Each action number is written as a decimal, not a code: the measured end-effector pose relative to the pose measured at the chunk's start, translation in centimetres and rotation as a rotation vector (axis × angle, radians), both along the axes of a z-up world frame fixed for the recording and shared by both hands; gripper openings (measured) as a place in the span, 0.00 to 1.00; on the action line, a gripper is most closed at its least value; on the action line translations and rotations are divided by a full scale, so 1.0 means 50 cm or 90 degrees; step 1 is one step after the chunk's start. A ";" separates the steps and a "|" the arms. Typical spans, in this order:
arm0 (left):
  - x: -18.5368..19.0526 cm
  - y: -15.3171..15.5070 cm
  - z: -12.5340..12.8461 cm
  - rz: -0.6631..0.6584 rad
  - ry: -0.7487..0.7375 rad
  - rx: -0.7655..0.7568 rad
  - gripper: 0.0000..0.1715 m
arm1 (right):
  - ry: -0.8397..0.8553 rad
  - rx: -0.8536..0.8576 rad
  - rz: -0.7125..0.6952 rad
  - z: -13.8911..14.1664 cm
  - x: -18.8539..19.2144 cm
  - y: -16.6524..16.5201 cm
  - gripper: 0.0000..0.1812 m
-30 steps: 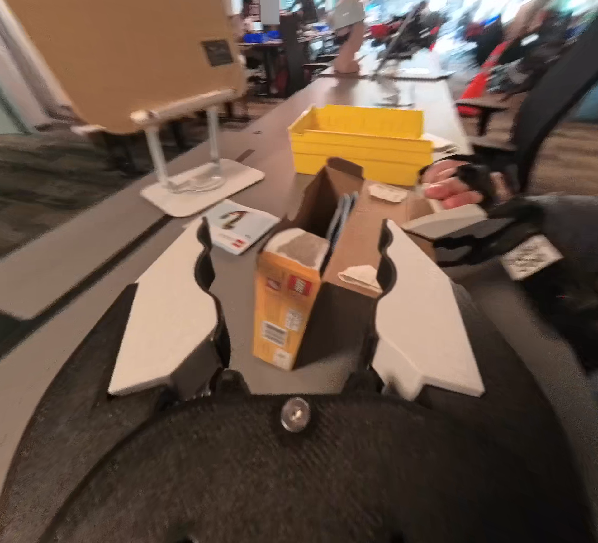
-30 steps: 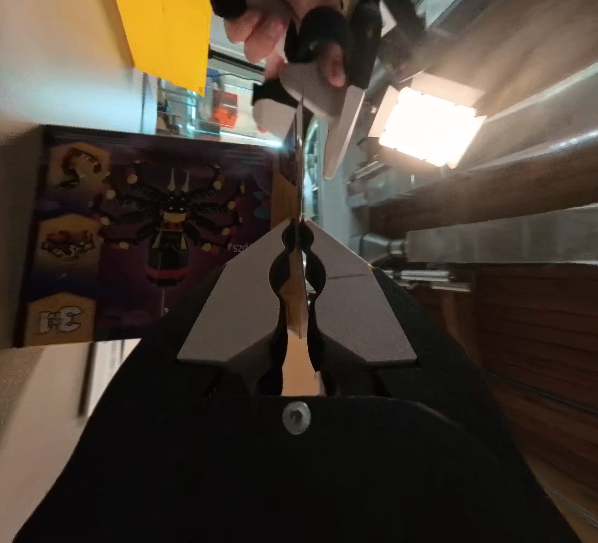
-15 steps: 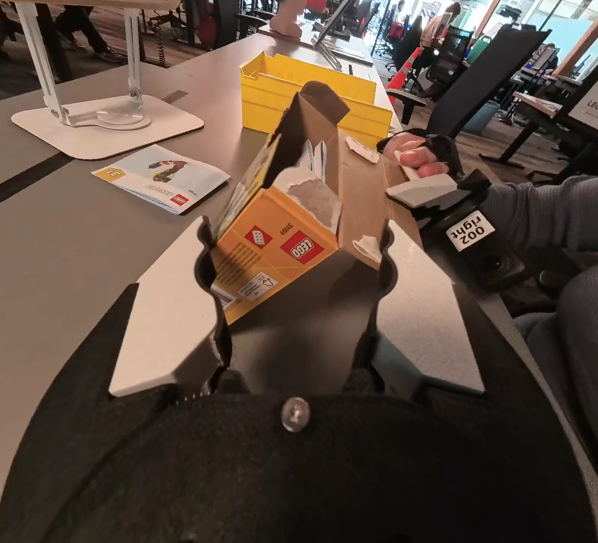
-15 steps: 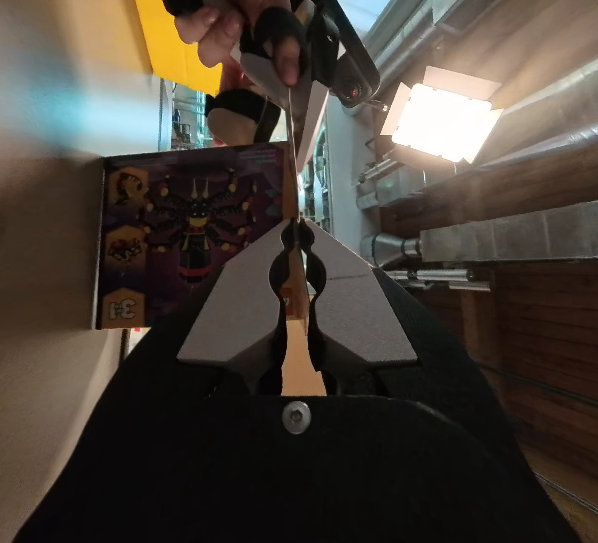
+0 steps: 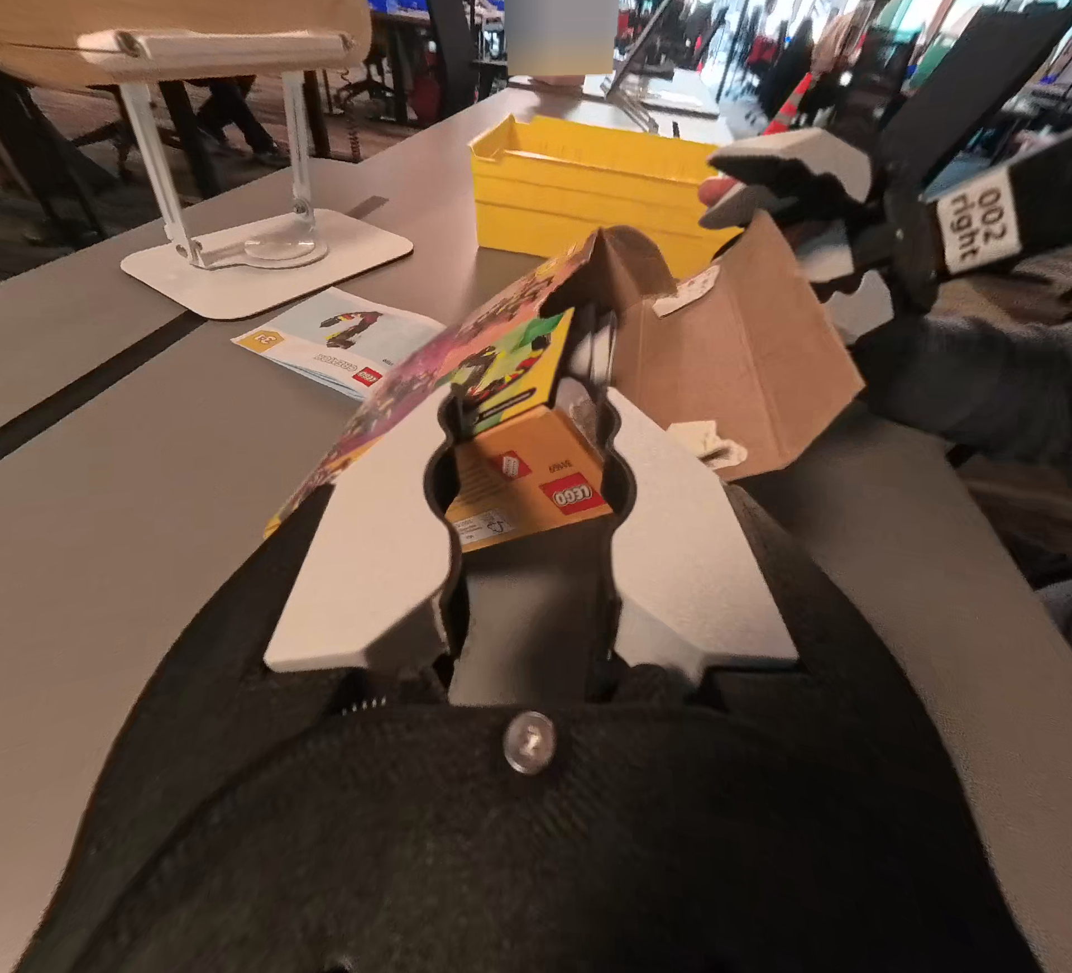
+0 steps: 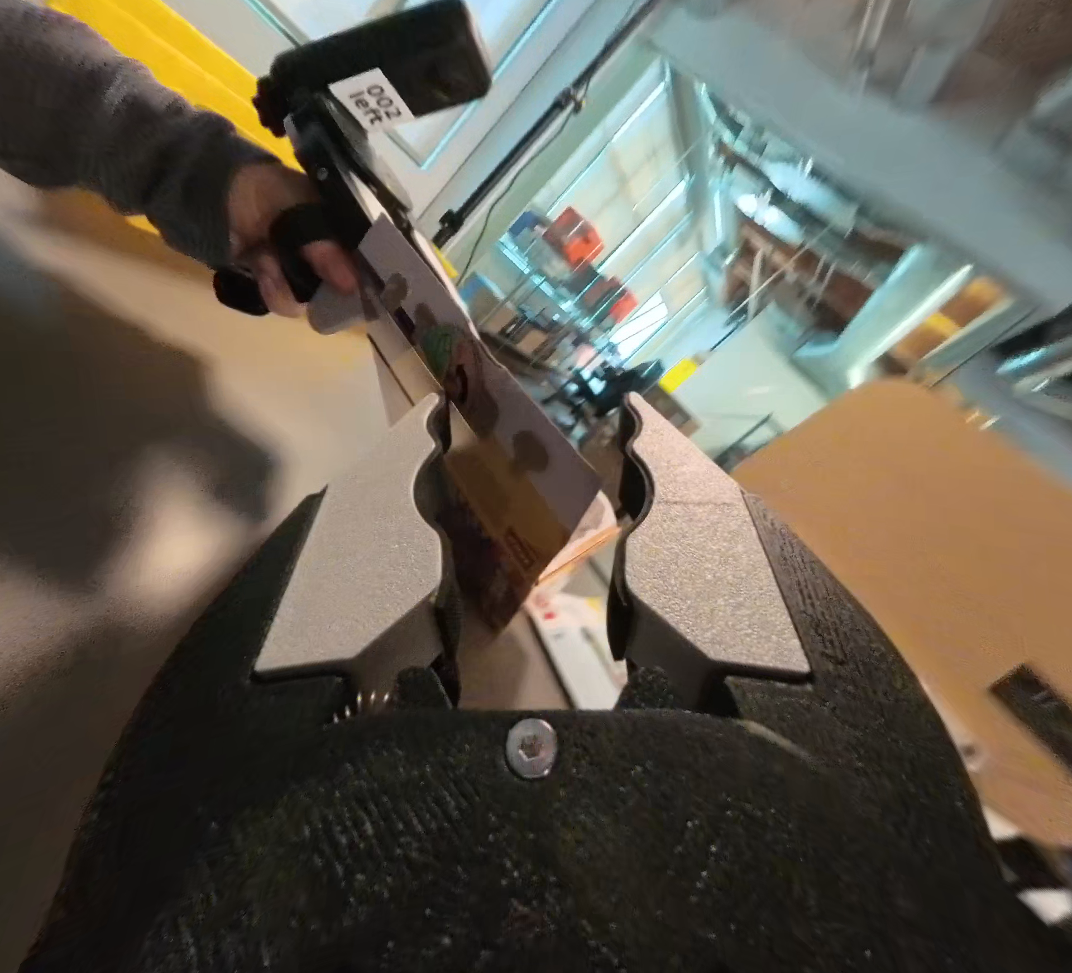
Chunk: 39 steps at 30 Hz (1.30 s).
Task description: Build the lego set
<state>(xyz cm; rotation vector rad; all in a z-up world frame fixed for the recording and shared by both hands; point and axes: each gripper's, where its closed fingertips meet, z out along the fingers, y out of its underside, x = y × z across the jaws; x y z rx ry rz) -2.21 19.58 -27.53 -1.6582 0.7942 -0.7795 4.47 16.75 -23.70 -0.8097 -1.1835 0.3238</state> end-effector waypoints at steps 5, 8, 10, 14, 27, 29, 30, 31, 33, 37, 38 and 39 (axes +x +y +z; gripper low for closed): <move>0.012 -0.009 -0.057 0.016 0.107 0.037 0.23 | -0.075 -0.122 -0.008 -0.100 0.007 -0.005 0.34; 0.021 -0.026 -0.095 0.020 0.147 0.039 0.24 | -0.170 -0.147 -0.036 -0.168 0.022 -0.016 0.35; 0.024 -0.034 -0.114 0.032 0.171 0.033 0.26 | -0.213 -0.144 -0.051 -0.198 0.038 -0.024 0.35; 0.015 -0.056 -0.114 0.089 0.177 0.041 0.34 | -0.270 -0.146 -0.057 -0.241 0.077 -0.042 0.35; 0.018 -0.028 -0.162 0.439 0.291 -0.039 0.58 | -0.125 -0.424 -0.370 -0.235 0.090 0.093 0.38; 0.011 -0.019 -0.174 0.457 0.323 -0.032 0.56 | -0.140 -0.448 -0.409 -0.252 0.098 0.105 0.35; 0.002 -0.016 -0.181 0.467 0.347 -0.035 0.56 | -0.151 -0.467 -0.418 -0.262 0.100 0.108 0.35; -0.008 -0.014 -0.182 0.479 0.358 -0.033 0.55 | -0.156 -0.485 -0.422 -0.269 0.101 0.109 0.35; -0.024 -0.012 -0.178 0.495 0.357 -0.032 0.54 | -0.151 -0.517 -0.412 -0.273 0.096 0.111 0.34; -0.063 -0.026 -0.187 0.521 0.347 -0.074 0.48 | -0.154 -0.516 -0.444 -0.276 0.117 0.127 0.29; -0.077 -0.032 -0.187 0.527 0.347 -0.075 0.46 | -0.147 -0.525 -0.440 -0.276 0.120 0.127 0.29; -0.086 -0.037 -0.187 0.529 0.337 -0.084 0.45 | -0.142 -0.536 -0.438 -0.277 0.122 0.127 0.29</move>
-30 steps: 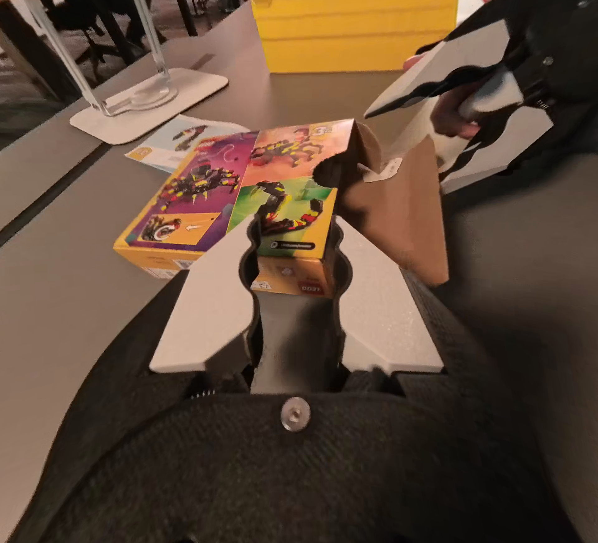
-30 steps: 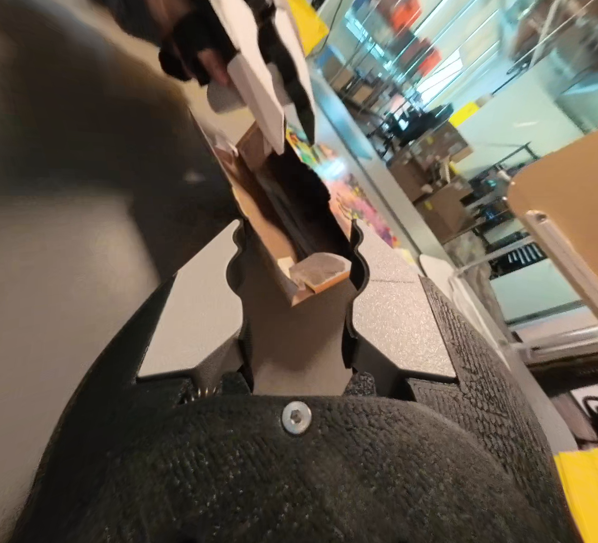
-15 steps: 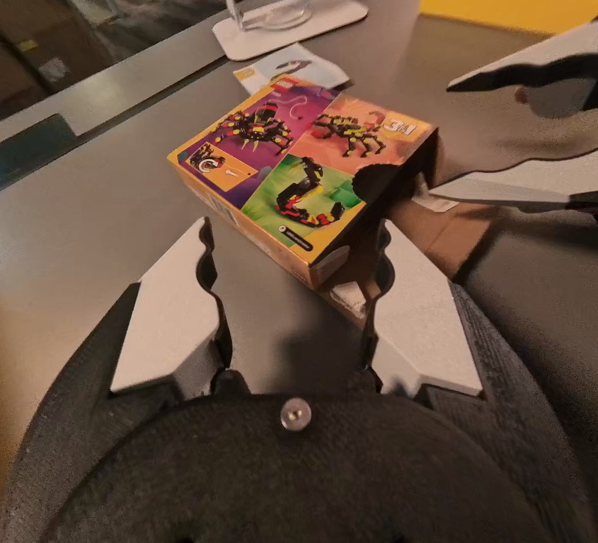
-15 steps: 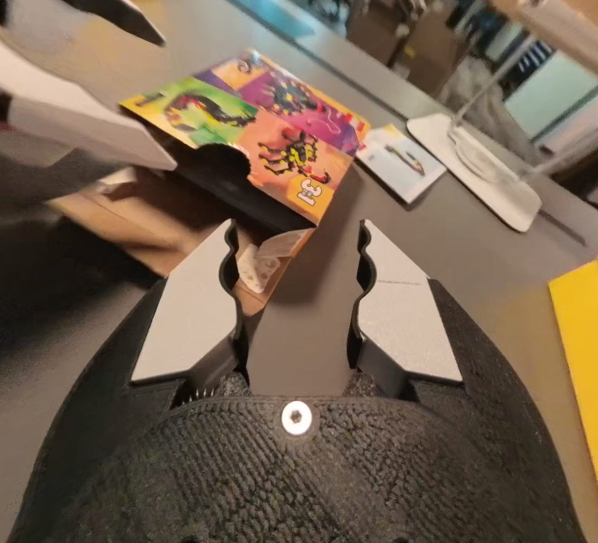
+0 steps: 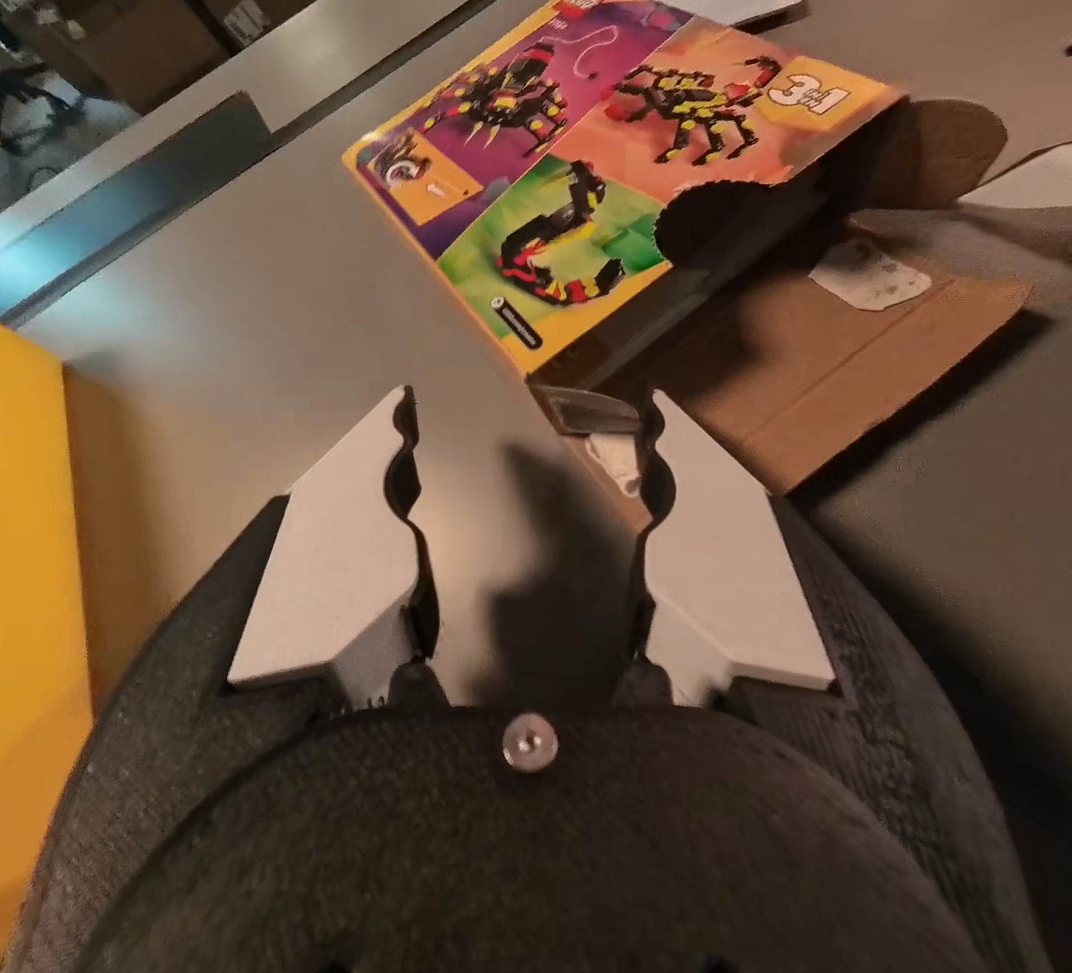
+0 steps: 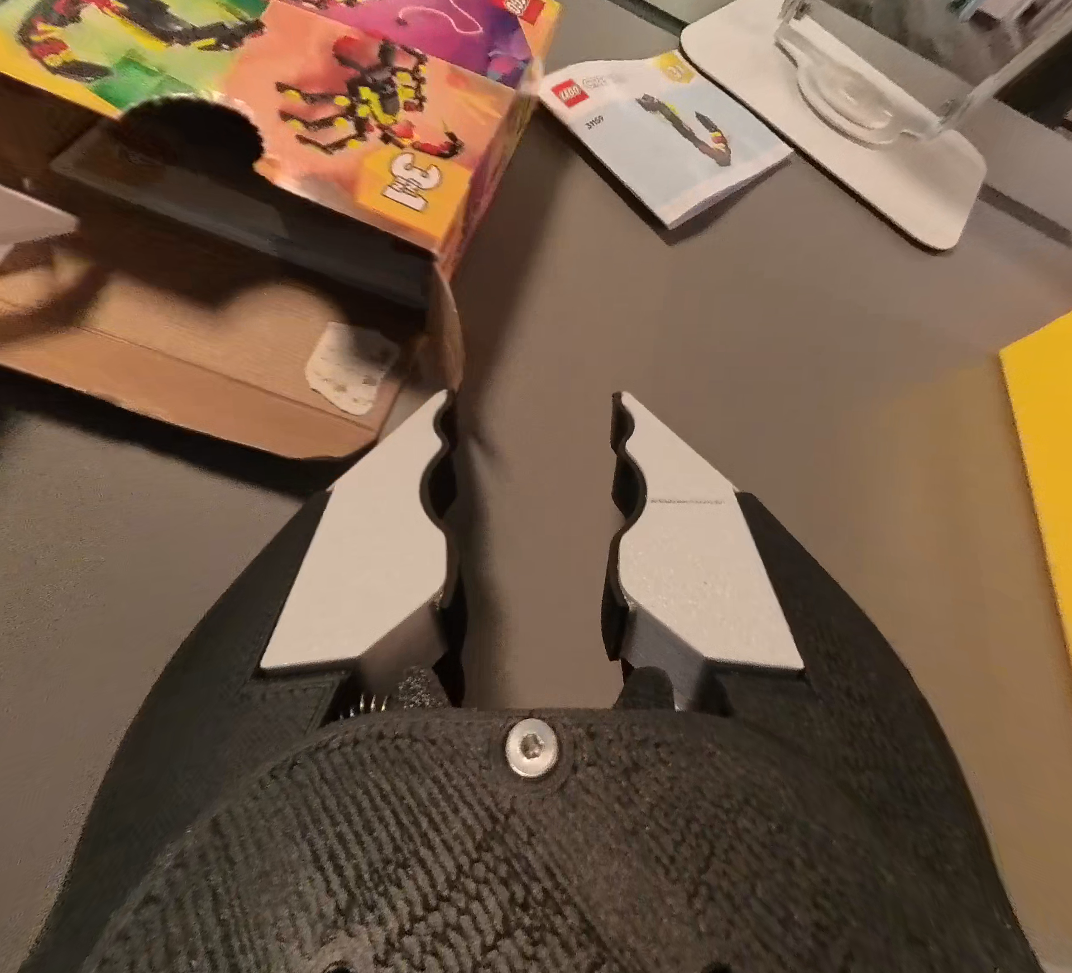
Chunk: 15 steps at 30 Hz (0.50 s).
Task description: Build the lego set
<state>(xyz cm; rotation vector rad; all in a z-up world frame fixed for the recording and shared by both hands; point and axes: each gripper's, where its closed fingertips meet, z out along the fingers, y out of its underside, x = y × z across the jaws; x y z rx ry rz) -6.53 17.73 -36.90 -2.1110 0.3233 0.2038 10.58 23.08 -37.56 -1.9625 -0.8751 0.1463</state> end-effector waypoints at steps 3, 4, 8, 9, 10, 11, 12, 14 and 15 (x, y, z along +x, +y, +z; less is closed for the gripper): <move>-0.024 -0.010 -0.005 0.020 -0.045 -0.017 0.38 | -0.002 0.011 -0.004 0.007 0.004 0.002 0.27; -0.030 -0.011 -0.005 0.021 -0.053 -0.016 0.32 | -0.003 0.022 -0.003 0.014 0.002 0.003 0.26; -0.032 -0.011 -0.004 0.003 -0.092 -0.018 0.11 | 0.060 -0.028 0.073 0.026 -0.049 -0.039 0.28; -0.029 -0.011 -0.005 -0.002 -0.095 -0.019 0.09 | 0.091 -0.055 0.097 0.031 -0.069 -0.058 0.29; -0.028 -0.011 -0.004 -0.005 -0.092 -0.019 0.03 | 0.119 -0.078 0.119 0.036 -0.089 -0.076 0.30; -0.026 -0.011 -0.004 -0.008 -0.085 -0.016 0.00 | 0.132 -0.092 0.136 0.037 -0.107 -0.091 0.32; -0.023 -0.011 -0.005 -0.013 -0.076 -0.018 0.00 | 0.127 -0.090 0.143 0.036 -0.121 -0.097 0.33; -0.014 -0.012 -0.009 -0.028 -0.063 -0.027 0.00 | 0.105 -0.070 0.140 0.031 -0.141 -0.093 0.34; -0.007 -0.013 -0.010 -0.037 -0.062 -0.029 0.00 | 0.100 -0.068 0.137 0.027 -0.151 -0.090 0.33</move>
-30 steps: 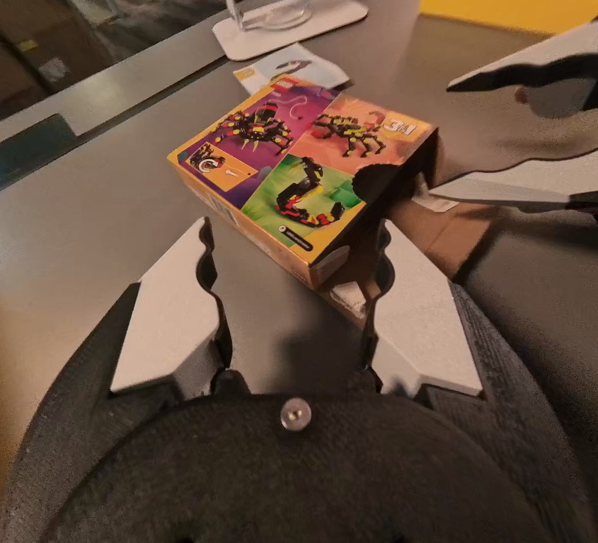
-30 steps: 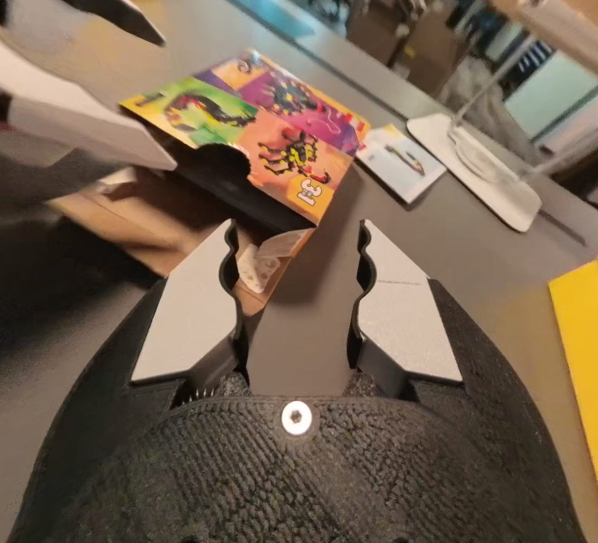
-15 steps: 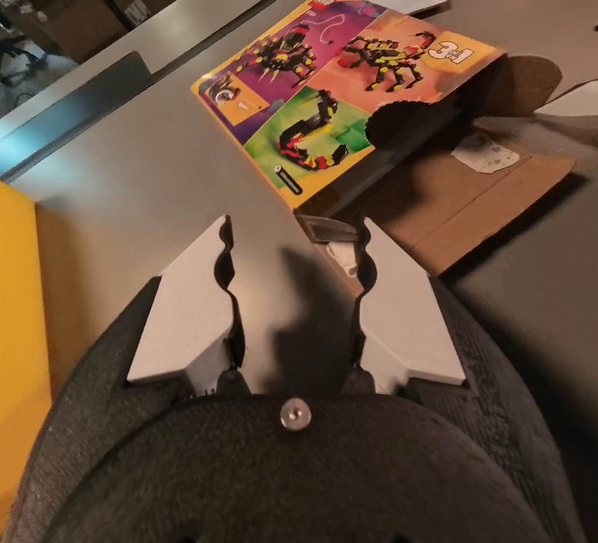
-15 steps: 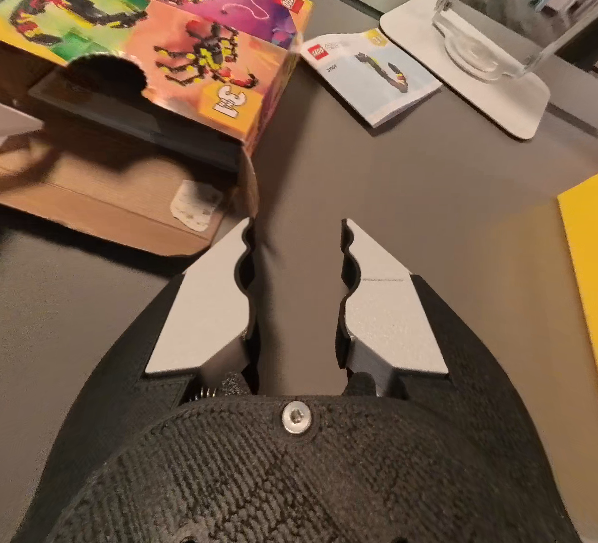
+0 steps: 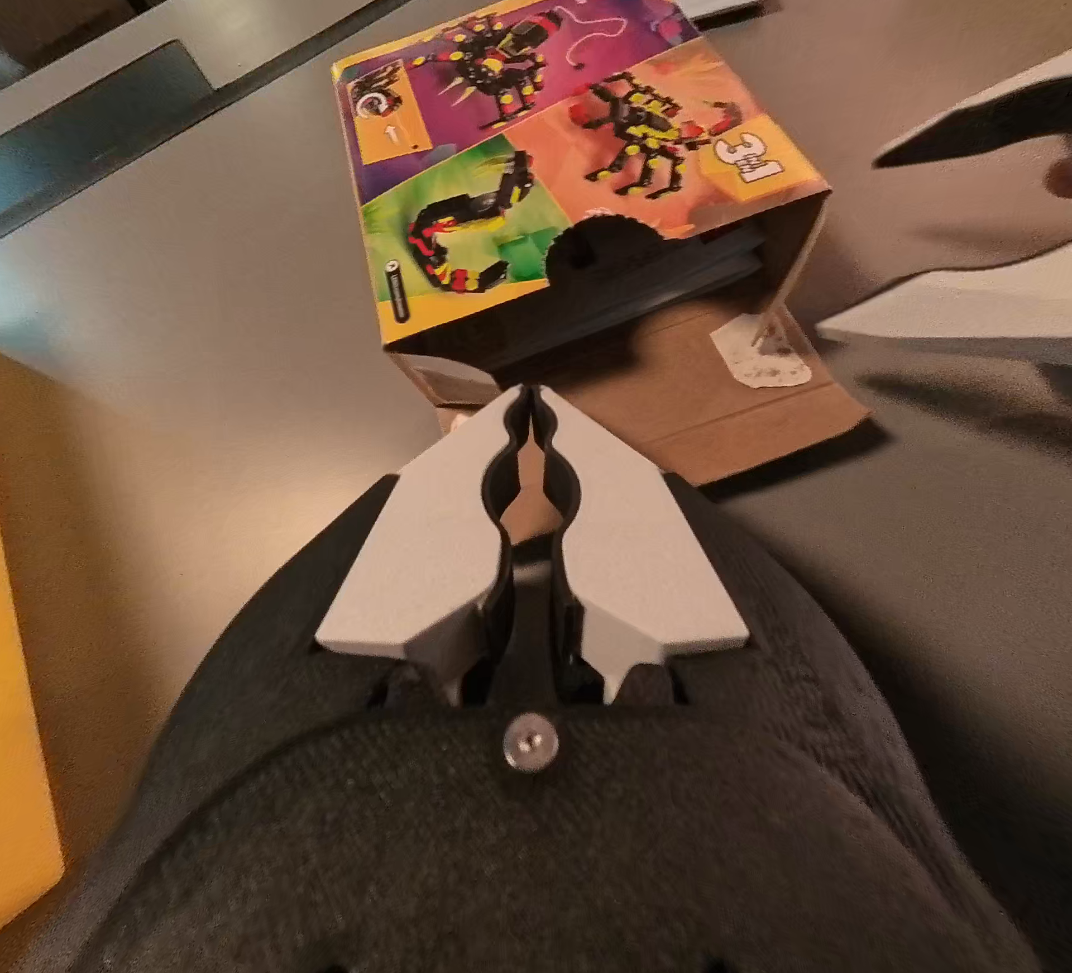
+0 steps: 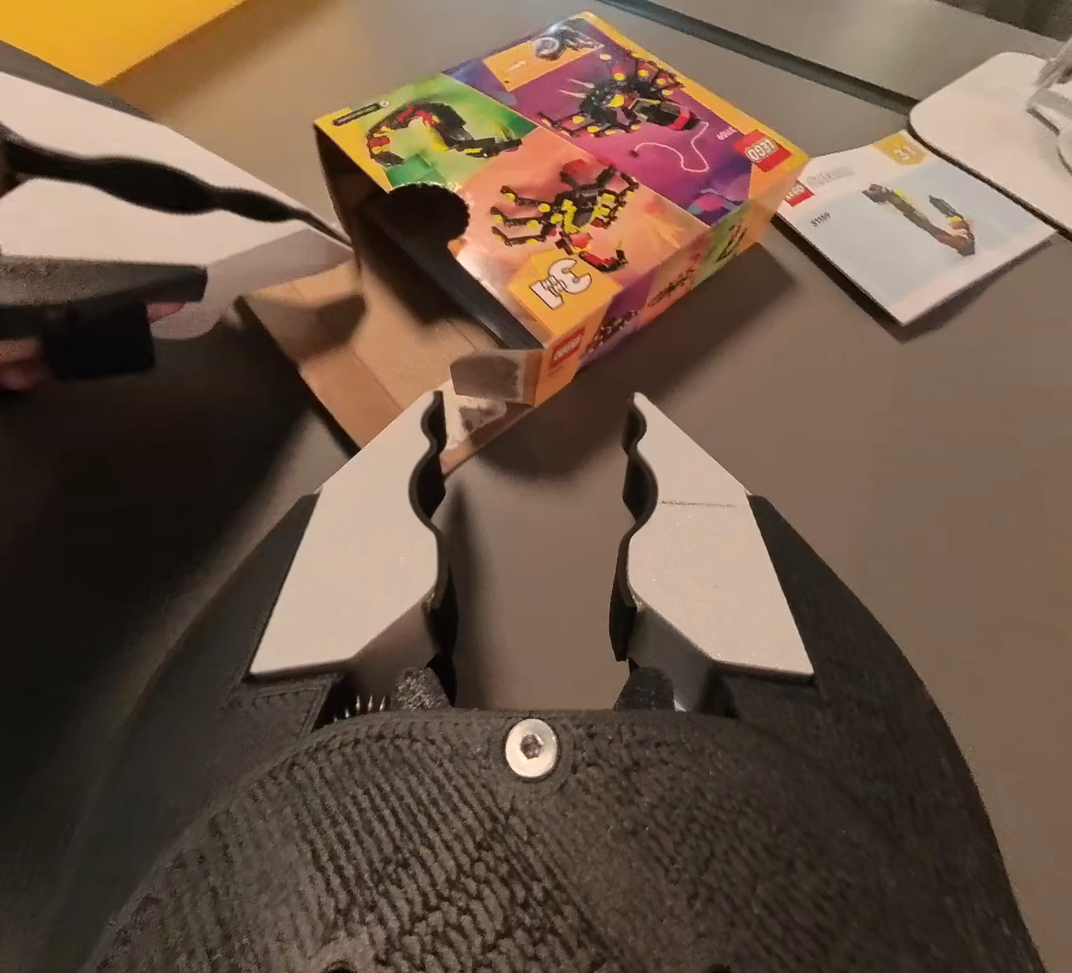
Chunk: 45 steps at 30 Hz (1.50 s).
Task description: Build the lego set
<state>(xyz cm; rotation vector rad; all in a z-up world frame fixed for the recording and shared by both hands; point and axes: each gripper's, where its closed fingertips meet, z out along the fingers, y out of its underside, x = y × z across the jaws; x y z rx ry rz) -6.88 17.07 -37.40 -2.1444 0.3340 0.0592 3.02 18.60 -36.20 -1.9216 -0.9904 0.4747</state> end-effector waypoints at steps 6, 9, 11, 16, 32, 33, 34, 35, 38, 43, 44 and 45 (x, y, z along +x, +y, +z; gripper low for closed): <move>-0.005 -0.006 0.012 0.006 0.006 0.014 0.00 | 0.003 0.050 -0.041 0.016 -0.032 0.011 0.35; -0.023 0.001 0.024 0.047 0.002 0.030 0.23 | -0.006 0.044 -0.063 0.003 -0.046 0.023 0.45; -0.038 0.011 0.018 0.078 0.014 0.027 0.45 | -0.034 0.038 -0.076 -0.015 -0.047 0.033 0.49; -0.073 0.048 0.007 0.114 0.026 0.020 0.51 | -0.076 0.055 -0.120 -0.023 -0.011 0.058 0.42; -0.074 0.050 0.004 0.079 0.015 0.017 0.02 | -0.078 0.048 -0.108 -0.027 0.015 0.076 0.00; -0.072 0.048 0.004 0.076 0.016 0.015 0.01 | -0.079 0.053 -0.101 -0.026 0.014 0.075 0.00; -0.070 0.046 0.001 0.070 0.015 0.008 0.01 | -0.079 0.055 -0.095 -0.025 0.014 0.072 0.00; -0.069 0.042 0.000 0.066 0.013 0.004 0.01 | -0.073 0.051 -0.080 -0.025 0.013 0.067 0.00; -0.077 0.028 0.004 0.066 0.002 0.007 0.01 | -0.025 0.025 -0.021 -0.017 0.010 0.043 0.00; -0.064 0.014 0.024 0.063 -0.044 0.033 0.10 | 0.036 0.006 0.029 0.000 0.011 0.024 0.00; -0.060 0.012 0.028 0.062 -0.041 0.039 0.22 | 0.038 0.011 0.035 0.002 0.009 0.021 0.00; -0.058 0.011 0.031 0.064 -0.039 0.044 0.32 | 0.035 0.016 0.040 0.002 0.008 0.018 0.00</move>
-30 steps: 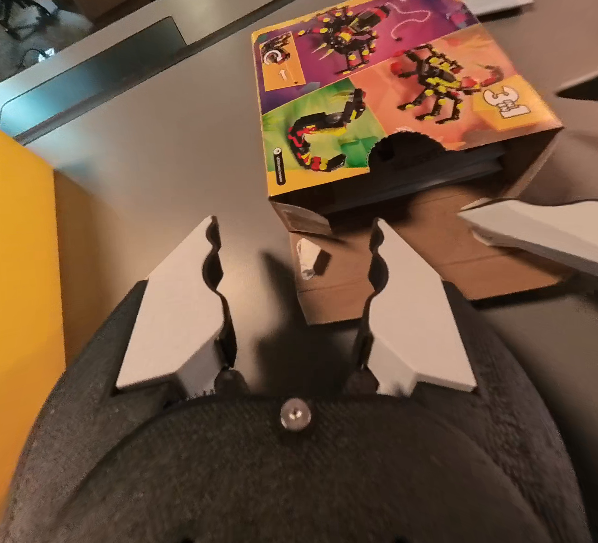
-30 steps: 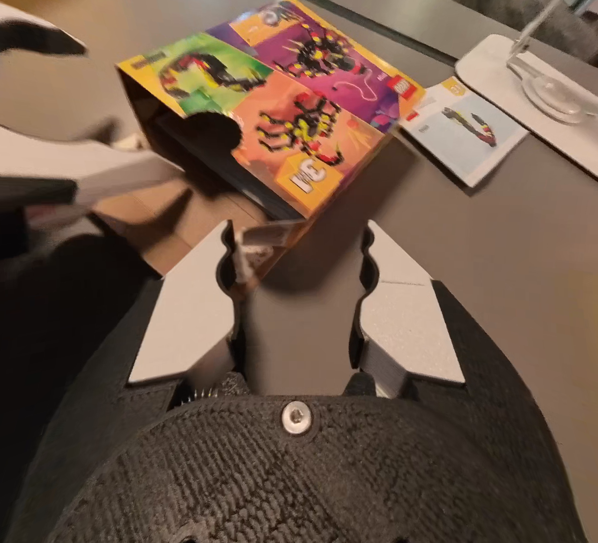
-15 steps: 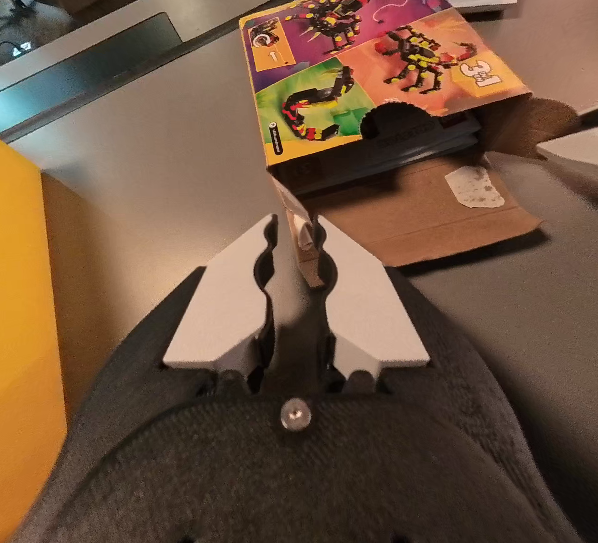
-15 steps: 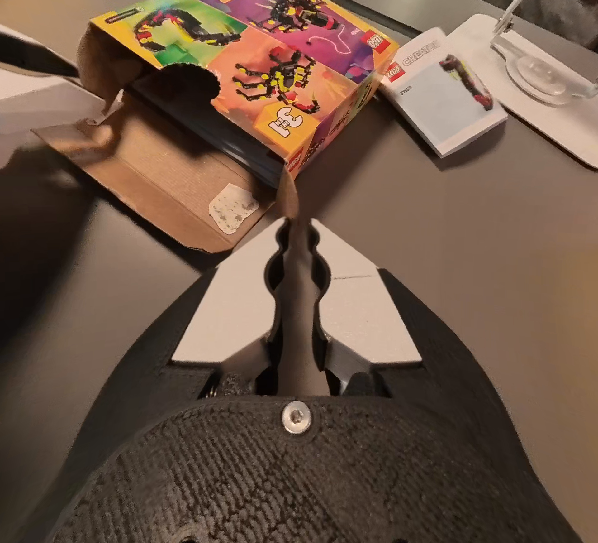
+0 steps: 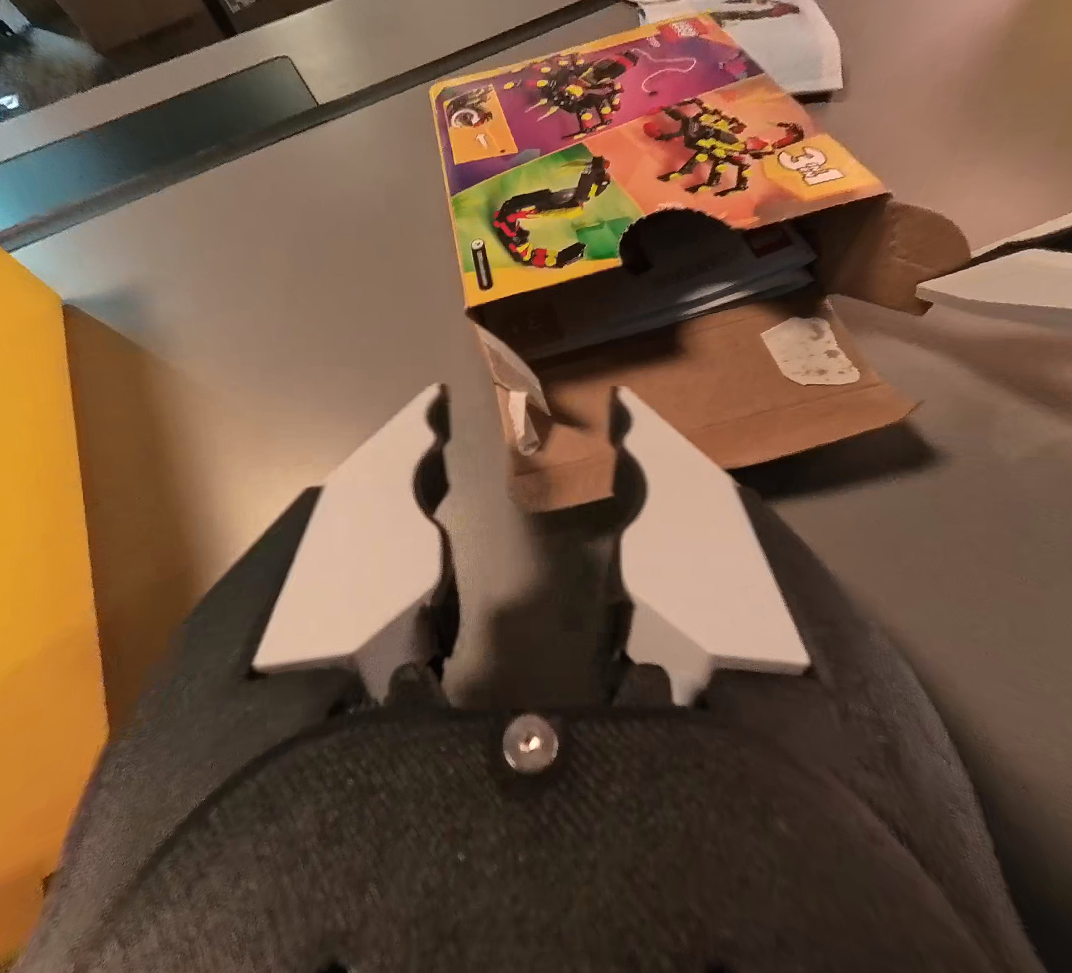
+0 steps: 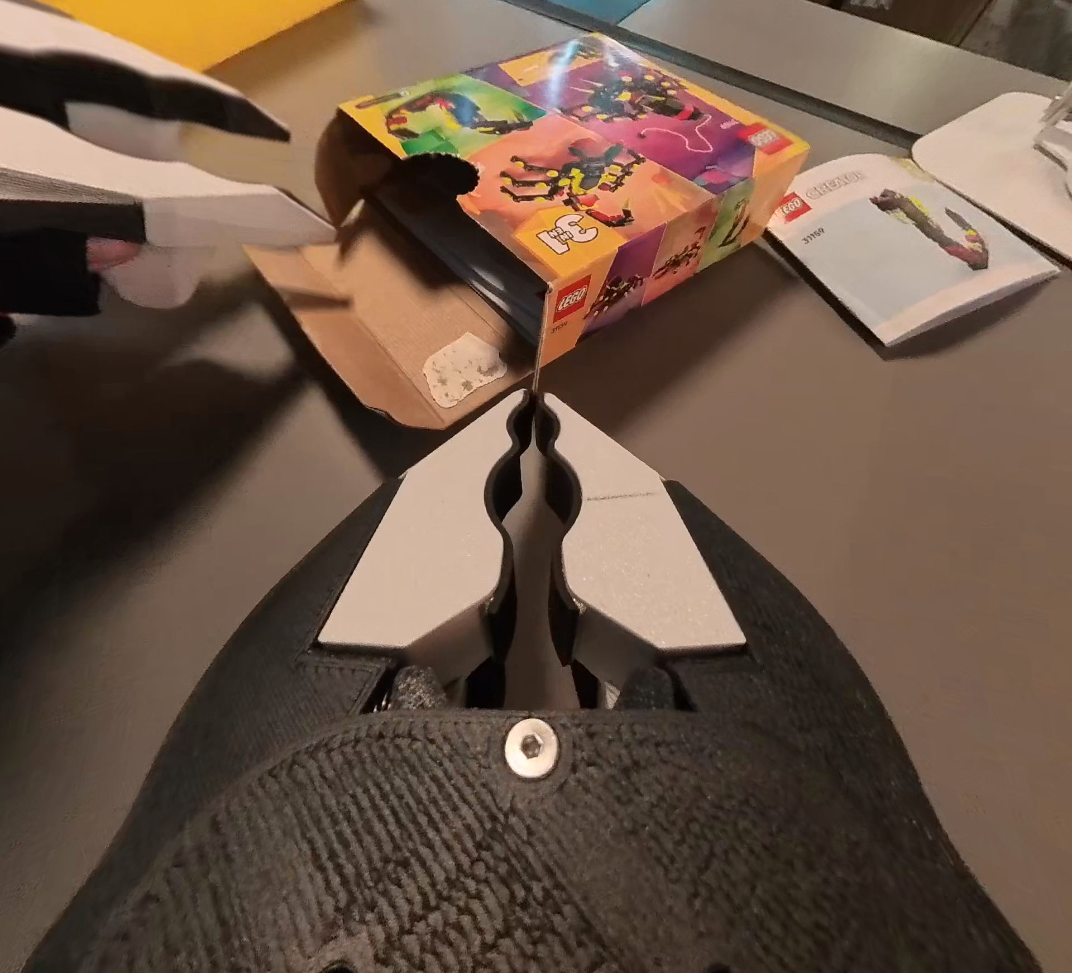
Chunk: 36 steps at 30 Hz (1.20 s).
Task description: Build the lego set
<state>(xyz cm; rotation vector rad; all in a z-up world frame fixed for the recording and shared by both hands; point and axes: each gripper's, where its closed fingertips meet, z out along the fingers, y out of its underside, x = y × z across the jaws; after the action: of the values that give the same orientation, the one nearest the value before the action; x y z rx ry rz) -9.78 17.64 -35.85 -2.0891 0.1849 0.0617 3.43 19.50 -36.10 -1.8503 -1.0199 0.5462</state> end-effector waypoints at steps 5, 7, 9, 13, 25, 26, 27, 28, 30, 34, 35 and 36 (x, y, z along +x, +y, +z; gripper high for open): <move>0.004 0.017 0.003 -0.007 -0.018 0.017 0.31 | -0.007 0.034 0.055 0.005 -0.015 -0.027 0.00; -0.020 0.032 -0.014 0.007 0.006 -0.009 0.29 | -0.010 0.044 0.068 0.007 -0.018 -0.034 0.00; -0.037 0.037 -0.011 0.021 0.004 -0.002 0.07 | 0.004 0.053 0.072 0.014 -0.018 -0.036 0.00; -0.025 0.016 -0.007 -0.045 -0.020 -0.036 0.01 | 0.089 0.037 0.059 0.054 0.013 -0.028 0.00; 0.119 -0.117 0.249 -0.405 -0.601 -0.023 0.00 | 0.485 -0.262 0.196 0.278 0.149 -0.052 0.00; 0.123 -0.119 0.250 -0.420 -0.655 -0.031 0.00 | 0.512 -0.304 0.203 0.275 0.153 -0.048 0.00; 0.125 -0.119 0.250 -0.431 -0.716 -0.038 0.00 | 0.540 -0.345 0.212 0.271 0.155 -0.044 0.00; 0.124 -0.118 0.251 -0.440 -0.776 -0.040 0.00 | 0.572 -0.385 0.220 0.268 0.155 -0.041 0.00; 0.119 -0.110 0.252 -0.455 -0.892 -0.031 0.00 | 0.630 -0.444 0.230 0.262 0.153 -0.029 0.00; 0.108 -0.086 0.254 -0.494 -1.060 -0.022 0.00 | 0.723 -0.520 0.237 0.254 0.142 0.010 0.00; 0.106 -0.079 0.255 -0.496 -1.072 -0.019 0.00 | 0.742 -0.537 0.237 0.253 0.138 0.021 0.00; 0.103 -0.071 0.256 -0.493 -1.074 -0.012 0.00 | 0.759 -0.552 0.237 0.251 0.134 0.031 0.00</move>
<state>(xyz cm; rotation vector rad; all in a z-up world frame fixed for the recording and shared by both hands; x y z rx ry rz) -4.66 14.08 -23.07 -1.3286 -0.0729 -2.0154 10.12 21.07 -23.54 -1.4790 -0.2506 2.2289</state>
